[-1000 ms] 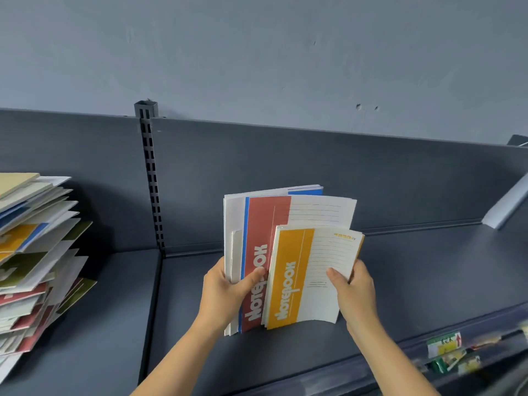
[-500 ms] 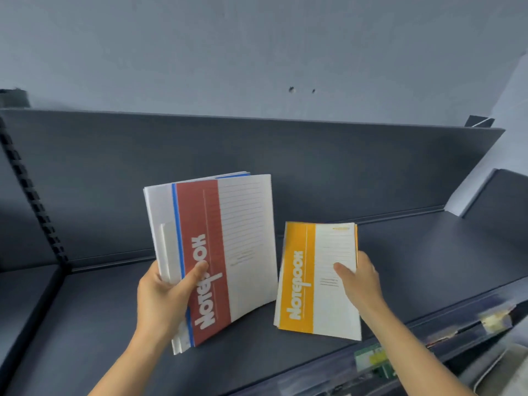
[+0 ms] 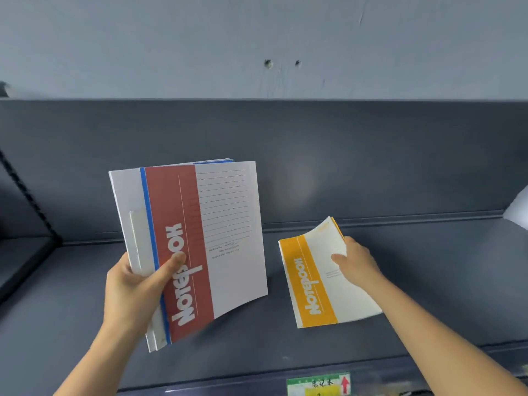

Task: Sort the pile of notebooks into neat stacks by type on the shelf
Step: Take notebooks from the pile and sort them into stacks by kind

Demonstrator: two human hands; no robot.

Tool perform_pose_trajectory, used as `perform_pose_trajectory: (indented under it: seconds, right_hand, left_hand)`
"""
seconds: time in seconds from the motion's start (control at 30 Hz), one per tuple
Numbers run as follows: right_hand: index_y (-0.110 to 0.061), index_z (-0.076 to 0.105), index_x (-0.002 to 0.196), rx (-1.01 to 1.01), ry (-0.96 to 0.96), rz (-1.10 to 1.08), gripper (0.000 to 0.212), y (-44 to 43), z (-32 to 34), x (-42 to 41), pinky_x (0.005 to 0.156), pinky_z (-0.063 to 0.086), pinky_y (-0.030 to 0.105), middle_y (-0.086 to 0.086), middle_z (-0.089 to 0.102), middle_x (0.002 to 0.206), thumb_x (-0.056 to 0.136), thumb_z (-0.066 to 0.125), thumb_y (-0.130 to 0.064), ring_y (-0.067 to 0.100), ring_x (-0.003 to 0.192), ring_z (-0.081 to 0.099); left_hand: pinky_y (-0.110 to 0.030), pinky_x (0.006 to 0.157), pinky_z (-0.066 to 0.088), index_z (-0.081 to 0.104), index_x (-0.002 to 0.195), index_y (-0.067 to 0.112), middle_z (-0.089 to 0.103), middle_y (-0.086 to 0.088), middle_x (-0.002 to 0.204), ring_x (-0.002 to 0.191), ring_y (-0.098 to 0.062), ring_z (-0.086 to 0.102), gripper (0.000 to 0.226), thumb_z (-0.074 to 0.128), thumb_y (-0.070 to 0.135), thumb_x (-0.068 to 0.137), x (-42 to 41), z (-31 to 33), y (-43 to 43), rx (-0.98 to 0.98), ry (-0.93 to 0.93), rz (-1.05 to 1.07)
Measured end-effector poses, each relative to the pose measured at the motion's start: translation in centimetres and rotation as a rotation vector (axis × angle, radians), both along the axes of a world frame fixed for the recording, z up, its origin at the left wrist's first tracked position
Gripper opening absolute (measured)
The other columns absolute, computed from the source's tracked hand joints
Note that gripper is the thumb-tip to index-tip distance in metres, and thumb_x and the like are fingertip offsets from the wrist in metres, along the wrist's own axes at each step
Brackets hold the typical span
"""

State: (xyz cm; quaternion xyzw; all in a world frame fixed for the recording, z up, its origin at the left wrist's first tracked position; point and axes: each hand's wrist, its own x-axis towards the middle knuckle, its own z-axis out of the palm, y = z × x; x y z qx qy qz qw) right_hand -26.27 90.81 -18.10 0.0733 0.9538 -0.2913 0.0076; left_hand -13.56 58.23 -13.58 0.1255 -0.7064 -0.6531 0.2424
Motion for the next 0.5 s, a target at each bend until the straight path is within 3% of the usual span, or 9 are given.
perform_pose_trajectory:
  seconds: [0.13, 0.23, 0.3, 0.37, 0.43, 0.5]
  right_hand:
    - [-0.011, 0.05, 0.122, 0.054, 0.006, -0.075, 0.032, 0.9, -0.5, -1.1, 0.071, 0.048, 0.034, 0.008, 0.061, 0.117, 0.094, 0.055, -0.024, 0.027, 0.1, 0.06]
    - [-0.01, 0.05, 0.128, 0.168, -0.008, -0.098, 0.042, 0.9, -0.6, -0.7, 0.083, 0.046, 0.036, 0.011, 0.052, 0.127, 0.092, 0.058, -0.03, 0.029, 0.114, 0.05]
    - [-0.013, 0.041, 0.138, 0.275, 0.026, -0.08, 0.053, 0.1, 0.0, -0.3, 0.093, 0.043, 0.039, 0.011, 0.041, 0.138, 0.092, 0.057, -0.032, 0.029, 0.125, 0.04]
    - [-0.015, 0.032, 0.145, 0.133, 0.124, -0.016, 0.058, -1.7, 1.0, 0.2, 0.101, 0.039, 0.04, 0.008, 0.036, 0.146, 0.094, 0.054, -0.032, 0.026, 0.133, 0.035]
    - [-0.017, 0.033, 0.145, -0.191, 0.159, 0.122, 0.055, -4.4, 2.5, 1.2, 0.105, 0.038, 0.037, 0.0, 0.04, 0.146, 0.096, 0.048, -0.035, 0.02, 0.135, 0.037]
    - [-0.022, 0.04, 0.14, -0.544, 0.059, 0.296, 0.047, -7.5, 4.1, 2.9, 0.099, 0.041, 0.023, -0.015, 0.049, 0.133, 0.097, 0.045, -0.04, 0.009, 0.128, 0.046]
  left_hand:
    - [-0.017, 0.044, 0.054, 0.063, 0.091, 0.028, 0.074, 0.017, 0.07, 0.063, -0.008, 0.073, 0.024, 0.077, 0.015, 0.076, 0.2, 0.3, 0.9, 0.018, -0.013, -0.001]
    - [-0.02, 0.045, 0.055, 0.063, 0.092, 0.027, 0.075, 0.013, 0.072, 0.064, -0.013, 0.074, 0.023, 0.076, 0.015, 0.076, -0.1, 0.3, 1.2, 0.022, -0.021, -0.012]
    - [-0.023, 0.047, 0.056, 0.063, 0.094, 0.025, 0.076, 0.01, 0.076, 0.065, -0.016, 0.074, 0.024, 0.076, 0.015, 0.077, -0.5, 0.2, 1.3, 0.028, -0.026, -0.031]
    - [-0.027, 0.05, 0.058, 0.065, 0.096, 0.022, 0.077, 0.005, 0.08, 0.067, -0.02, 0.075, 0.025, 0.077, 0.014, 0.076, -0.8, 0.2, 1.3, 0.031, -0.031, -0.058]
    - [-0.029, 0.052, 0.059, 0.065, 0.098, 0.021, 0.077, 0.004, 0.082, 0.069, -0.021, 0.075, 0.026, 0.077, 0.012, 0.076, -1.3, 0.1, 1.2, 0.028, -0.036, -0.094]
    - [-0.028, 0.053, 0.059, 0.064, 0.098, 0.02, 0.077, 0.004, 0.083, 0.07, -0.021, 0.075, 0.026, 0.076, 0.012, 0.076, -1.7, -0.1, 0.9, 0.027, -0.046, -0.133]
